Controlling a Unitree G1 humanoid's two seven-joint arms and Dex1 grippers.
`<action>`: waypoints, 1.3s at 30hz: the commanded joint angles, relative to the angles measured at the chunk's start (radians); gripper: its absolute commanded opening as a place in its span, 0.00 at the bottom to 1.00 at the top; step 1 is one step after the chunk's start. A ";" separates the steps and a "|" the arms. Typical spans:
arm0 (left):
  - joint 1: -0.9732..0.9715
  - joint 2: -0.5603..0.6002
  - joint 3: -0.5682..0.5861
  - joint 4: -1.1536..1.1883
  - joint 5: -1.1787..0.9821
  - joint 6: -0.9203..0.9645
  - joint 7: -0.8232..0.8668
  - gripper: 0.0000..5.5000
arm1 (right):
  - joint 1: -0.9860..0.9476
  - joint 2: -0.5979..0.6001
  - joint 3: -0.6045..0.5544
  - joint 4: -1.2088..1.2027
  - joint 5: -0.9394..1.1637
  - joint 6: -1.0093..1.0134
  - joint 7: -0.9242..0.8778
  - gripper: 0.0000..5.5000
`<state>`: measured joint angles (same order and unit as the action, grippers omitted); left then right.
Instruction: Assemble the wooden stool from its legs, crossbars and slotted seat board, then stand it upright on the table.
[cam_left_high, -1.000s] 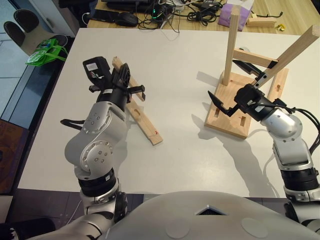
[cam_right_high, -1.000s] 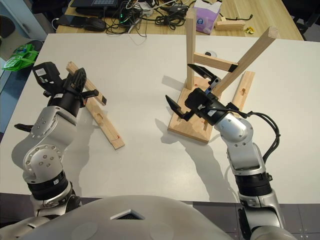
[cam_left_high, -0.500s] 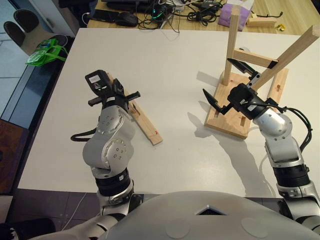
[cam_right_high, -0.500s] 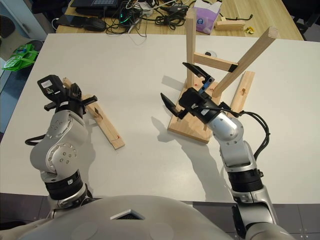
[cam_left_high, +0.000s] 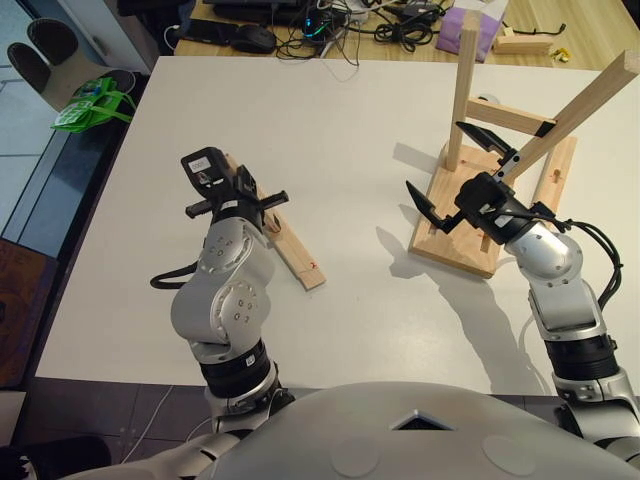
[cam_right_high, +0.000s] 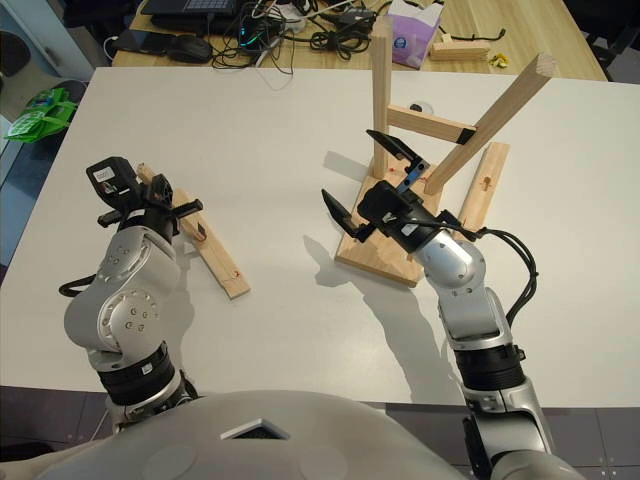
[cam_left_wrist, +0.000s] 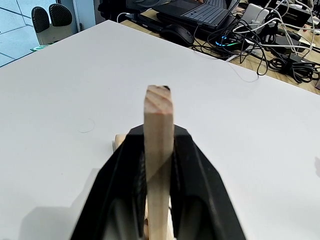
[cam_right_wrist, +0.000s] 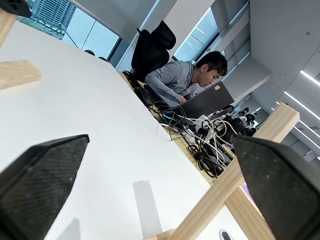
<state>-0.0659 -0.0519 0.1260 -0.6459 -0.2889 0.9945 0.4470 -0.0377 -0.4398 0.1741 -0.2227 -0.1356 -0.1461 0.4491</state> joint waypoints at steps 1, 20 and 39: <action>-0.008 0.007 0.003 0.042 0.042 0.020 -0.016 0.07 | -0.001 0.004 0.006 -0.004 -0.019 -0.010 -0.006 0.98; -0.067 0.021 0.147 0.235 0.099 0.013 -0.109 0.07 | 0.023 0.049 0.015 0.022 -0.080 -0.034 -0.084 0.98; -0.050 -0.151 0.132 0.251 -0.188 0.129 -0.307 0.07 | 0.015 0.055 0.018 0.060 -0.080 -0.056 -0.092 0.98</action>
<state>-0.0784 -0.0710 0.2640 -0.4041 -0.4348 1.1253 0.1551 -0.0092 -0.3908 0.1929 -0.1734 -0.2175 -0.1976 0.3589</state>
